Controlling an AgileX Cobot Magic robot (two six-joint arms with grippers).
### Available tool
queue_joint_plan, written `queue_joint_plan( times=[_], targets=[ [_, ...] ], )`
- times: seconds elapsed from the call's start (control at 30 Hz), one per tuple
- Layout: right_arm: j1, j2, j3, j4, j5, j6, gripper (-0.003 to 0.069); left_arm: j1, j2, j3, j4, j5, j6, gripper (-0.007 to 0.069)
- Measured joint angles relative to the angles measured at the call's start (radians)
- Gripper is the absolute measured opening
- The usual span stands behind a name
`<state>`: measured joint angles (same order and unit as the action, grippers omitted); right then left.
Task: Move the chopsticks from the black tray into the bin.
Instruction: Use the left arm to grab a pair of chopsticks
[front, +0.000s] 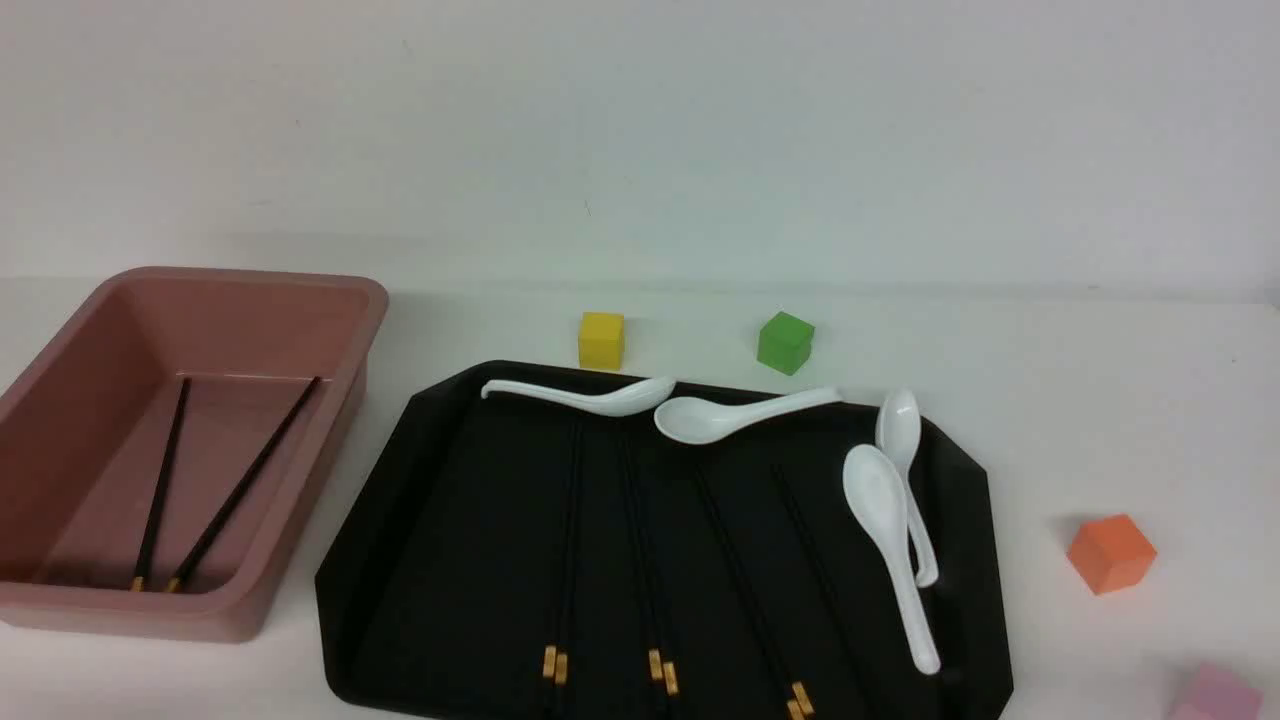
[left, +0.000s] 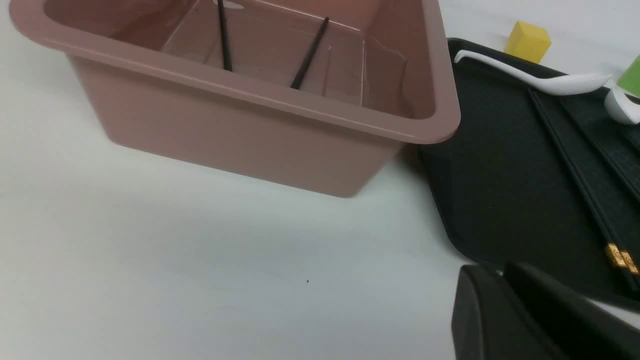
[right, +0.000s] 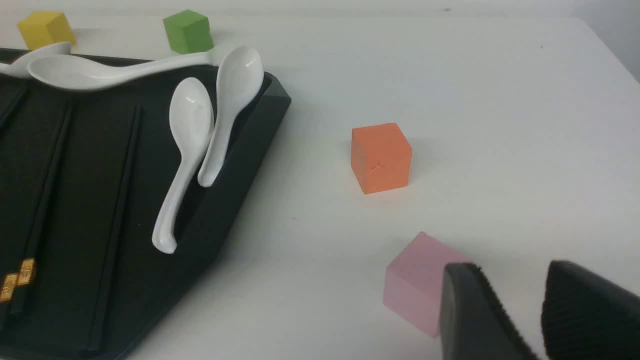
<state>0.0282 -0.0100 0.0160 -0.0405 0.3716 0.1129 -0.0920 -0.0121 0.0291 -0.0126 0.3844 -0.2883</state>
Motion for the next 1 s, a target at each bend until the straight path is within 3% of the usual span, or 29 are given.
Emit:
queue_joint_plan(
  times=[1.0],
  targets=[
    [0.0, 0.0, 0.0, 0.0, 0.0, 0.0, 0.024, 0.0, 0.0, 0.0, 0.022, 0.0, 0.0, 0.0093]
  ],
)
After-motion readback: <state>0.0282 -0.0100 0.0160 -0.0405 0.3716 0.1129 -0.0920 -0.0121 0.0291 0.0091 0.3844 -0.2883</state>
